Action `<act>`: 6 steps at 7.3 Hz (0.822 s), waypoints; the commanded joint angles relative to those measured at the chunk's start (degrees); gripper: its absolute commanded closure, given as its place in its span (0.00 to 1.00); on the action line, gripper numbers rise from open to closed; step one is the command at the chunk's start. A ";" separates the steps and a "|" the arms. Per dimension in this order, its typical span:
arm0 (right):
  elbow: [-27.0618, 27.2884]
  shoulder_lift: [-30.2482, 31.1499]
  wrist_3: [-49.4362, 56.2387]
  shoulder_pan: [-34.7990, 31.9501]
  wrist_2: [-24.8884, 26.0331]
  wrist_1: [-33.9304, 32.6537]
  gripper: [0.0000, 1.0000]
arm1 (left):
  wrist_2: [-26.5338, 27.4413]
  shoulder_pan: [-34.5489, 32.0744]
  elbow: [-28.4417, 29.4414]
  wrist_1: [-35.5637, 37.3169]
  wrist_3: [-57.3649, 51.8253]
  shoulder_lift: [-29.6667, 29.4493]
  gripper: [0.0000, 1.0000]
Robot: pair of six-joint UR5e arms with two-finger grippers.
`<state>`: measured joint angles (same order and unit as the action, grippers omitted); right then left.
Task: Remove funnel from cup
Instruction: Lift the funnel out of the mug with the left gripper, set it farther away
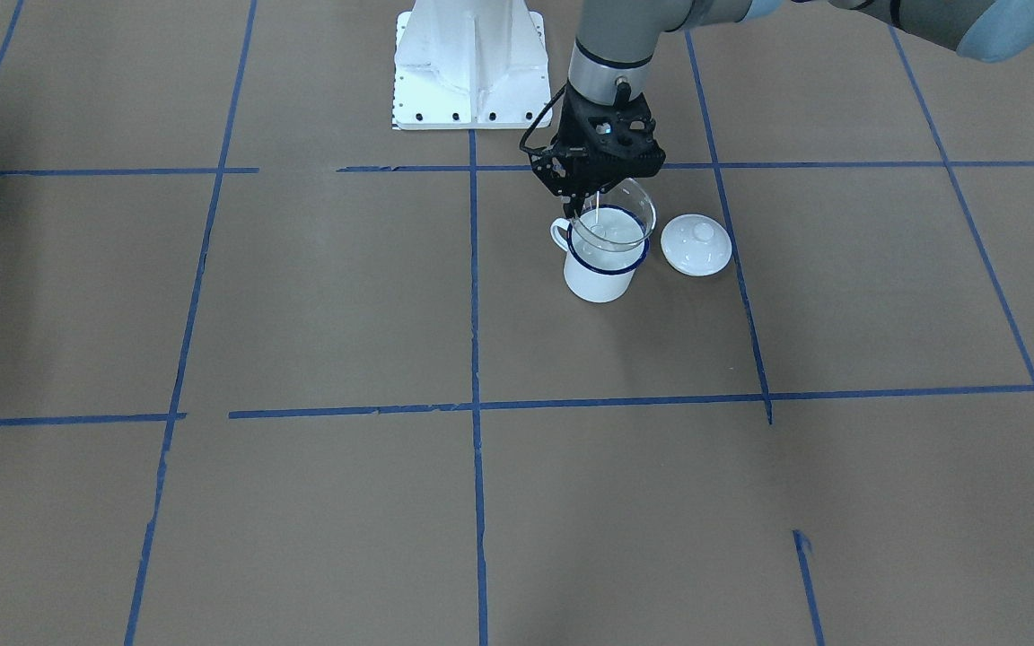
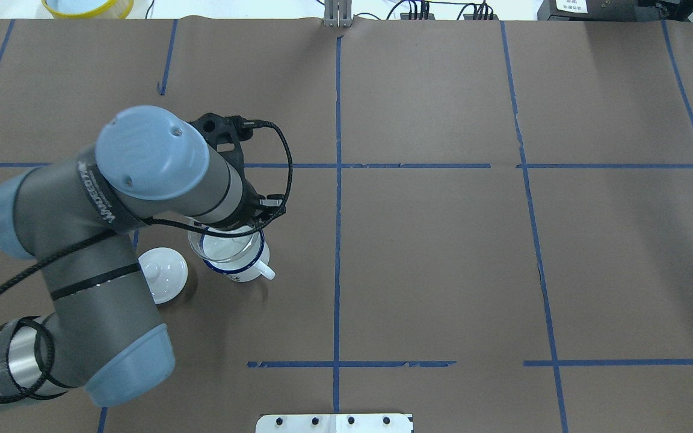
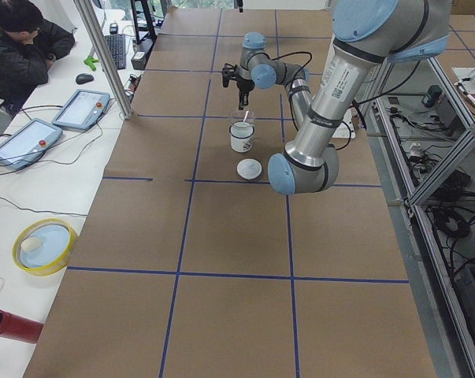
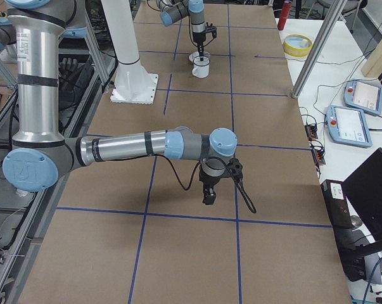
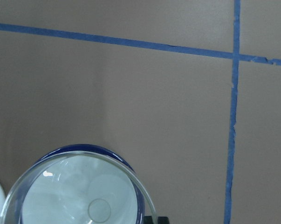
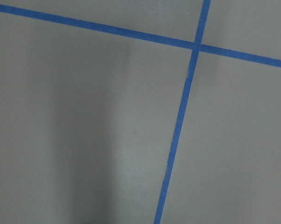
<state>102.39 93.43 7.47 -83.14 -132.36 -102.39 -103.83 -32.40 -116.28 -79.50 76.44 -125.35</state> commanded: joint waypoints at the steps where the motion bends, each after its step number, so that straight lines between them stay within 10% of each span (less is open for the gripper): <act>1: 0.00 -0.09 0.00 0.00 0.00 0.00 0.00 | 0.29 -7.38 -5.27 2.42 6.73 -1.39 1.00; 6: 0.00 0.00 0.00 0.00 0.00 0.00 0.00 | 21.70 -7.68 19.62 -32.22 38.21 -1.56 1.00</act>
<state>102.39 93.43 7.47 -83.15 -132.36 -102.39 -87.24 -40.07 -105.16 -101.78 108.00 -126.85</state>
